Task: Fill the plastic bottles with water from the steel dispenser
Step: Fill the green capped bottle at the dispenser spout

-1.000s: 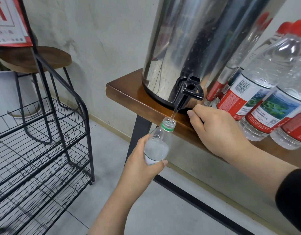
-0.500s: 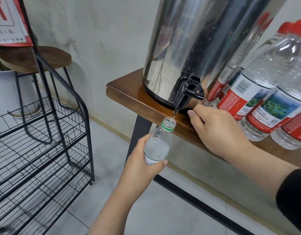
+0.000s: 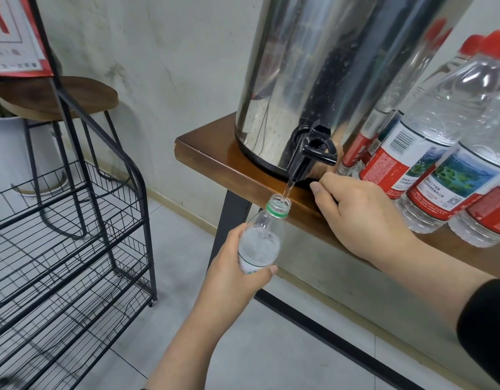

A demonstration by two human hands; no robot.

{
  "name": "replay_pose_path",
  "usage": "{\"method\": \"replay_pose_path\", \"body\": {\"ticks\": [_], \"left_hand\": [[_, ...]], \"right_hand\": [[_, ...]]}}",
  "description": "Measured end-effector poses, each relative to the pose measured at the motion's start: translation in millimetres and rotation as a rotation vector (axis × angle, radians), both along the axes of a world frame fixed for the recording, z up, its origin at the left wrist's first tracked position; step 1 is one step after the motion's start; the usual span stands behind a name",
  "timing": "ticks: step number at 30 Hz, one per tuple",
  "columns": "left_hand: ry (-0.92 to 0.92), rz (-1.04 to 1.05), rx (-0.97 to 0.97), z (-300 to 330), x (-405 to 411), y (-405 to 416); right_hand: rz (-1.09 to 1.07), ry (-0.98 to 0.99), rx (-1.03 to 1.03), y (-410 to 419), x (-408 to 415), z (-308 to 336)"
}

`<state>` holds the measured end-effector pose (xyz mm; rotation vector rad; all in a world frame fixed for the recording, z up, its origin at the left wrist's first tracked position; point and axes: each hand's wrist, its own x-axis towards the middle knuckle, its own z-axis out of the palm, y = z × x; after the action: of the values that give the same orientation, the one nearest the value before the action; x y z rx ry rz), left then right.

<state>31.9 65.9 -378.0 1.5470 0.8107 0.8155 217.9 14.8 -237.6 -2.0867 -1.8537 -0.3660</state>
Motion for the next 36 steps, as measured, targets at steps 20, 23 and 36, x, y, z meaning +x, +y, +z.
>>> {"method": "replay_pose_path", "body": {"ticks": [20,23,36], "left_hand": [[0.007,0.012,0.003,-5.7,0.4,0.2],[0.008,0.012,0.003,-5.1,0.8,0.2],[-0.001,0.006,-0.01,-4.5,0.7,-0.4]], "right_hand": [[-0.009,0.005,-0.012,-0.4,-0.9,0.8],[-0.008,0.013,-0.013,-0.4,-1.2,0.9],[-0.013,0.017,-0.01,-0.7,-1.8,1.0]]}}
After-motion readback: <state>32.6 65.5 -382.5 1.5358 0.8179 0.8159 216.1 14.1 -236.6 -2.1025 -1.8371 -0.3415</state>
